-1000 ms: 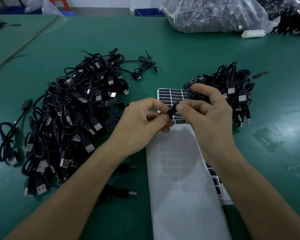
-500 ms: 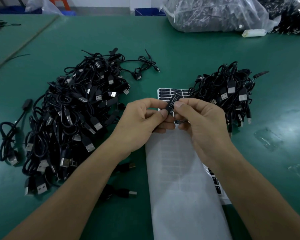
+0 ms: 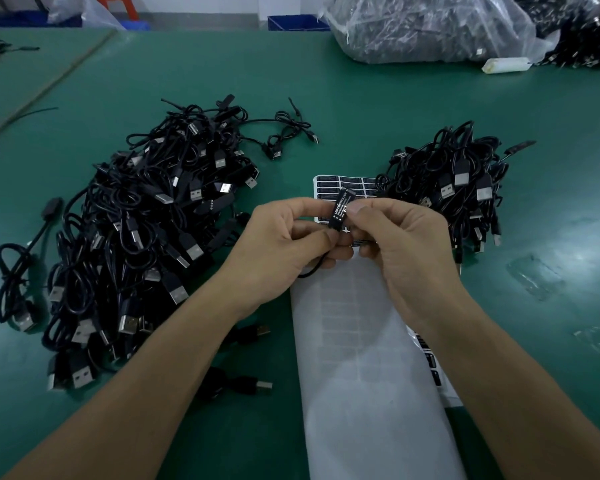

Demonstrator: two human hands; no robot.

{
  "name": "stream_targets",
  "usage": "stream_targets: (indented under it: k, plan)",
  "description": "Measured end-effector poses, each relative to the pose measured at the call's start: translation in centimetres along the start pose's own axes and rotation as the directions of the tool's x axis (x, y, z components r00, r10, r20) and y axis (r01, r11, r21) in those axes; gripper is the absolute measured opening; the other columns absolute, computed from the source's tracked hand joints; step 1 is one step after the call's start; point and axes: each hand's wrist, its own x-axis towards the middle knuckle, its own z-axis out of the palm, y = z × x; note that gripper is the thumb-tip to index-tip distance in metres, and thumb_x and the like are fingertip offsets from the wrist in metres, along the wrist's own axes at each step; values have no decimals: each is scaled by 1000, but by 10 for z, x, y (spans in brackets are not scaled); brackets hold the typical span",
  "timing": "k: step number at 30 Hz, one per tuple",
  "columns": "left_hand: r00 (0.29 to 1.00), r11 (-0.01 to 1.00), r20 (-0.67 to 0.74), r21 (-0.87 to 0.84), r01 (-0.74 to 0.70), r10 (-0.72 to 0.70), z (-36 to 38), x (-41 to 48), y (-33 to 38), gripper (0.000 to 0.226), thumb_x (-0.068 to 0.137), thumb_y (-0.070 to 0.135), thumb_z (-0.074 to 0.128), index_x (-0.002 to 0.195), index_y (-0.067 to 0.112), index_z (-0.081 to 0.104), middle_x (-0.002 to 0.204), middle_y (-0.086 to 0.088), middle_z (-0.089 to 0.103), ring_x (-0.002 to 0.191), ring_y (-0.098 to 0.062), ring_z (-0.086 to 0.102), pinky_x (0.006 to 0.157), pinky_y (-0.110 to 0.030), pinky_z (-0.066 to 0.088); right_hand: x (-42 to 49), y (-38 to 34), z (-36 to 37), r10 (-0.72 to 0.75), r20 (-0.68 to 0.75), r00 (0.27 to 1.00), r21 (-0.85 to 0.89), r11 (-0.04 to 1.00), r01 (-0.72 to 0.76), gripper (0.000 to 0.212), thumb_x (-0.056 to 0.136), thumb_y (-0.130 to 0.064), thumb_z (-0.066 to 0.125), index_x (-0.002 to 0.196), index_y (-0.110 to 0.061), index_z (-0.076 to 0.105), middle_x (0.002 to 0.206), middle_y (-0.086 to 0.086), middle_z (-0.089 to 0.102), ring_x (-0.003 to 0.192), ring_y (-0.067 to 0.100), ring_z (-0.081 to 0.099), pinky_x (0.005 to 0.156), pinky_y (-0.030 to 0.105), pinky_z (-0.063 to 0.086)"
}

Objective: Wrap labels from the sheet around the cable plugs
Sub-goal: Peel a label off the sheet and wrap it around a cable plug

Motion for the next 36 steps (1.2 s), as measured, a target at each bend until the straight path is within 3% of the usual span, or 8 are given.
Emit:
stream_targets:
  k: [3,6,10,15,28,36]
  plan:
    - [1000,1000,7,12,-4,4,0,0,-1,23,96,-2,61,108,17,68,89,-5,79,85,-16,77,83,-35,59,-1,-1,1,-27,-12,1000,-22,999,26,23,91,-8,68,73,-20,75,58,-9,65,55,-1,56,53,12,45]
    - [1000,1000,10,10,-13,13,0,1,-2,22,96,-2,61,106,17,69,89,-5,79,85,-17,77,77,-28,62,-2,-3,2,-54,-12,998,-38,998,53,21,92,-5,67,76,-16,74,57,-11,65,53,-4,57,53,9,45]
    - [1000,1000,8,4,-22,22,0,1,-2,21,97,-1,61,105,17,69,89,-5,79,85,-17,77,77,-27,62,-1,-1,2,-60,-2,998,-75,995,59,20,92,-8,67,75,-18,74,58,-12,65,55,-2,55,55,11,44]
    - [1000,1000,4,10,-28,28,0,1,-2,20,96,-1,62,105,15,70,89,-6,79,85,-18,77,82,-36,60,0,-1,1,-98,2,995,-118,988,98,20,92,-9,68,76,-19,74,59,-11,65,55,-2,54,56,12,46]
    - [1000,999,2,15,-30,30,-1,2,-3,17,96,0,63,105,13,68,87,-7,79,82,-19,77,75,-29,63,-1,0,1,-180,11,984,-172,969,179,23,91,-7,68,73,-21,73,57,-13,66,52,-4,57,54,10,46]
    - [999,999,-4,33,-37,37,-1,1,-3,16,96,-1,62,104,12,68,85,-7,79,82,-26,77,77,-36,63,0,1,1,-182,40,982,-194,963,187,22,93,-7,66,74,-18,71,55,-15,63,50,-4,55,54,9,45]
